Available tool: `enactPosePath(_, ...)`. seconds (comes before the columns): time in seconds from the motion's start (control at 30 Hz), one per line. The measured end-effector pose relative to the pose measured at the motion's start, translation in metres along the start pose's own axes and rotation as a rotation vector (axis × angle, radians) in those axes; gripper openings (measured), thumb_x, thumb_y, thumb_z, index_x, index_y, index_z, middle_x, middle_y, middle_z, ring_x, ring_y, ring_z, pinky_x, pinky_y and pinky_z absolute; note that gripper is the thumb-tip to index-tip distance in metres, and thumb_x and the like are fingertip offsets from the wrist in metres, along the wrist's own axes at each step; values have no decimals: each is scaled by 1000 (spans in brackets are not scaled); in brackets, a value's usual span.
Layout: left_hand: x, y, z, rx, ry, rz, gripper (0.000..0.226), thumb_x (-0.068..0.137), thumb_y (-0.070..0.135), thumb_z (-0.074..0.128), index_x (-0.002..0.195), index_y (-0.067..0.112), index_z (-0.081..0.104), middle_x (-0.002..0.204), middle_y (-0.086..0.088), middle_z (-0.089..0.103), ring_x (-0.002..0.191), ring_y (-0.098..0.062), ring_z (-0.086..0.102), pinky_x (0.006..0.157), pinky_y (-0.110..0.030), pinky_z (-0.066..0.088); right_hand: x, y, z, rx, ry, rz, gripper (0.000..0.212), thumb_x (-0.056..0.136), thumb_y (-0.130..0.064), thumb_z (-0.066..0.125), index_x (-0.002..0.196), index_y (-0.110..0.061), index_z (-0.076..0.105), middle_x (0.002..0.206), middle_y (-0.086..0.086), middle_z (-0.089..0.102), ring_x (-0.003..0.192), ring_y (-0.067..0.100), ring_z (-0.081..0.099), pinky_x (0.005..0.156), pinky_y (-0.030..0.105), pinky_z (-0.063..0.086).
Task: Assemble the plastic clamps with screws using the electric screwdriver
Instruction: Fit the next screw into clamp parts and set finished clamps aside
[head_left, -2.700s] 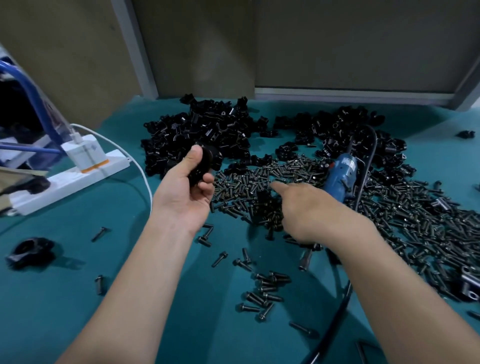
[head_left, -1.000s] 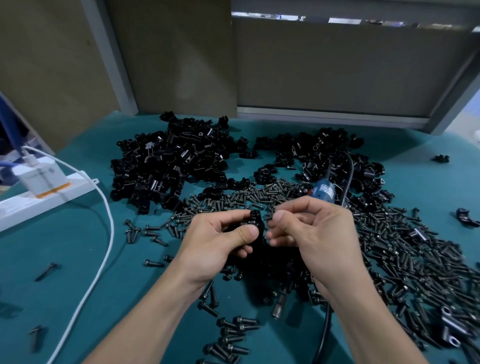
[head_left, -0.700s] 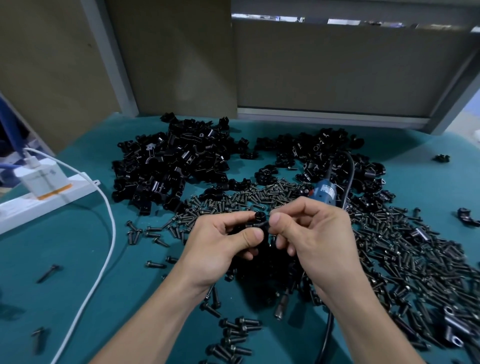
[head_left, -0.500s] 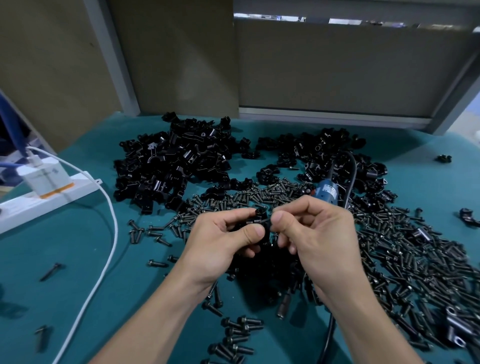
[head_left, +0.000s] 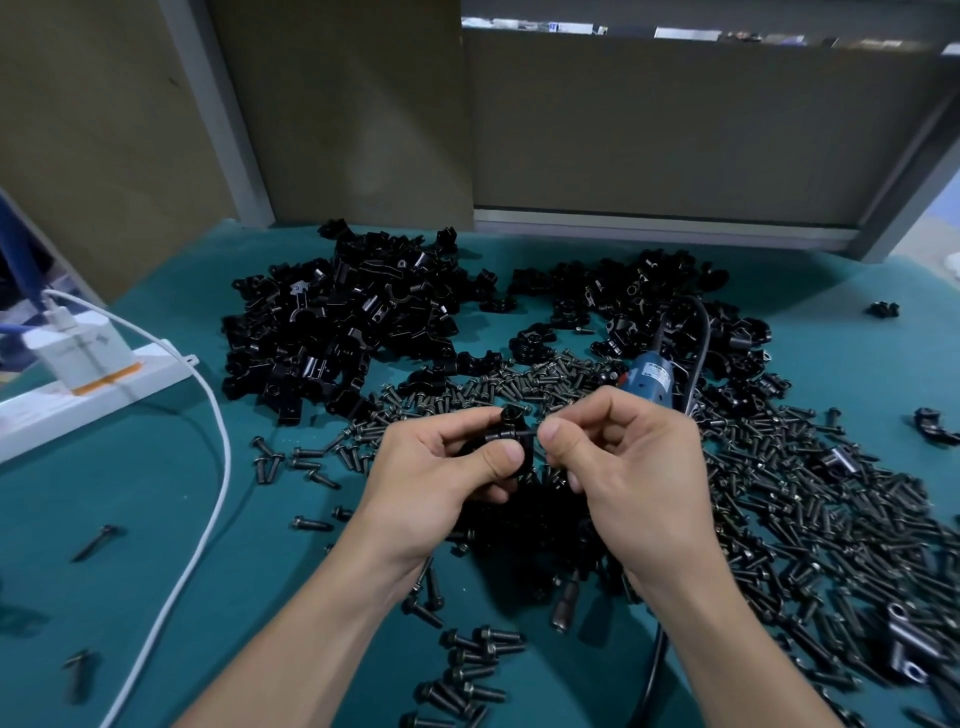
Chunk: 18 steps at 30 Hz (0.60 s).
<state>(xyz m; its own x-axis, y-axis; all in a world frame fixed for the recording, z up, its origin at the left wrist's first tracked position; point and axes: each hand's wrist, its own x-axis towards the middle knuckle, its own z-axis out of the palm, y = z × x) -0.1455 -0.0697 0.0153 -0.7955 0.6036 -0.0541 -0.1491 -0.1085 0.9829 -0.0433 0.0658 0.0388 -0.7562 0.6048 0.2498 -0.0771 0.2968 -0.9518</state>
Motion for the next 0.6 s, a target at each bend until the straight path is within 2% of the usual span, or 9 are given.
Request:
enactPosePath(0.1, -1, 1, 1, 20, -2, 26, 42, 73, 14, 86, 114, 17, 77, 90, -9, 81, 68, -19, 72, 62, -22, 57, -1, 0, -2, -57, 7, 2, 13, 87, -21, 82, 79, -28, 74, 68, -1, 71, 55, 7, 58, 55, 26, 51)
enactPosePath(0.2, -3, 3, 3, 56, 20, 59, 44, 62, 25, 87, 105, 27, 79, 86, -7, 81, 67, -18, 73, 62, -24, 59, -2, 0, -1, -122, 24, -13, 13, 89, -25, 79, 78, -29, 72, 66, -2, 70, 53, 5, 58, 52, 25, 51)
enactPosePath(0.3, -2, 2, 1, 106, 32, 88, 46, 64, 27, 89, 109, 26, 81, 89, -5, 82, 70, -19, 74, 64, -27, 59, -2, 1, 2, -82, 49, 23, 15, 91, -27, 77, 78, -28, 70, 64, 1, 69, 49, 7, 55, 51, 26, 50)
enactPosePath(0.4, -2, 1, 0, 142, 52, 104, 41, 73, 17, 91, 111, 26, 81, 91, -3, 82, 72, -22, 75, 66, -31, 60, -3, 2, 4, -71, 69, 33, 14, 91, -29, 76, 79, -29, 70, 64, 0, 70, 48, 7, 55, 50, 23, 50)
enactPosePath(0.6, -3, 2, 1, 138, 62, 109, 37, 75, 15, 91, 106, 33, 82, 91, -2, 82, 72, -23, 75, 66, -32, 62, -4, 3, 5, -74, 79, 13, 14, 92, -28, 76, 79, -30, 70, 64, -1, 70, 48, 6, 56, 50, 21, 50)
